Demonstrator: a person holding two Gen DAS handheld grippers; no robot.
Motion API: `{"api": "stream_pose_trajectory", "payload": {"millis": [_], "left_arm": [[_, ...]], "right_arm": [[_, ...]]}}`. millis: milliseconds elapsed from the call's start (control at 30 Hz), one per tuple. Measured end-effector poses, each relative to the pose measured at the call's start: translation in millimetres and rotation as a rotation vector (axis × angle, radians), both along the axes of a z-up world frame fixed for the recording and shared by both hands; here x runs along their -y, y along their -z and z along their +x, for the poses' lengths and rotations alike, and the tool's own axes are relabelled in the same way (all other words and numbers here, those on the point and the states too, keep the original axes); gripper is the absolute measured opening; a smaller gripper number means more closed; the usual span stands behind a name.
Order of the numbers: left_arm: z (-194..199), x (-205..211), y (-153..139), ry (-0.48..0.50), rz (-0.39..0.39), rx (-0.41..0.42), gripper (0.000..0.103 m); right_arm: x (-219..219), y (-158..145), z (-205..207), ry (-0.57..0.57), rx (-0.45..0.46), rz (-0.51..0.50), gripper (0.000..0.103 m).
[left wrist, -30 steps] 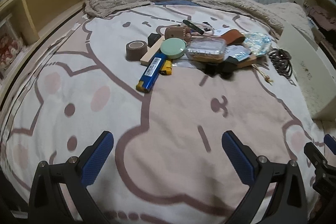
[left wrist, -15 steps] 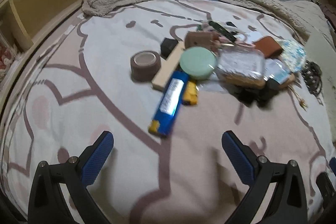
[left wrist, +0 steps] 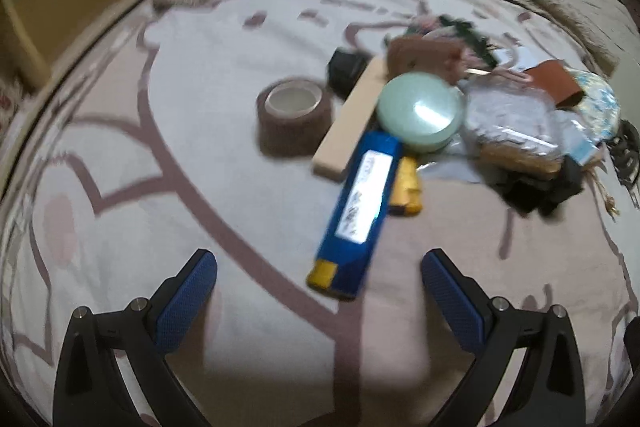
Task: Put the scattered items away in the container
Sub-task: 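Lower the left tool onto the blue lighter and close its fingers, then lift the blue lighter with the left tool and release it flat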
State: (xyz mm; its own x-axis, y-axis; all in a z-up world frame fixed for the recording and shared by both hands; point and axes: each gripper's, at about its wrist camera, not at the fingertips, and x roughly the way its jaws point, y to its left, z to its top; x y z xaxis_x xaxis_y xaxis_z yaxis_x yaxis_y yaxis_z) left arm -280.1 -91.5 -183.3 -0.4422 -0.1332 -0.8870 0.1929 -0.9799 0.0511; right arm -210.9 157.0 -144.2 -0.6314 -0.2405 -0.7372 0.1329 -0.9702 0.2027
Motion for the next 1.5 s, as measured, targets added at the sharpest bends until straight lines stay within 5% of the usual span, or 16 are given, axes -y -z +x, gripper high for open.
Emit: {"api": "stream_pose_trajectory", "payload": {"millis": [233, 433, 700, 967, 1133, 1500], "left_arm": [[1, 0, 4, -0.014, -0.012, -0.007, 0.103], [4, -1, 5, -0.023, -0.025, -0.034, 0.103], [3, -2, 3, -0.002, -0.028, -0.056, 0.103], [5, -7, -7, 0.070, -0.022, -0.087, 0.062], [6, -2, -11, 0.077, 0.028, -0.100, 0.032], [28, -3, -16, 0.089, 0.175, -0.102, 0.024]], "right_arm": [[24, 2, -26, -0.081, -0.006, -0.063, 0.103], [37, 8, -48, -0.099, 0.023, -0.094, 0.070], [43, 15, -72, -0.061, 0.073, -0.186, 0.064], [57, 16, -82, -0.069, 0.055, -0.149, 0.033], [53, 16, -74, -0.062, 0.043, -0.154, 0.029], [23, 15, -31, -0.043, 0.058, -0.182, 0.027]]}}
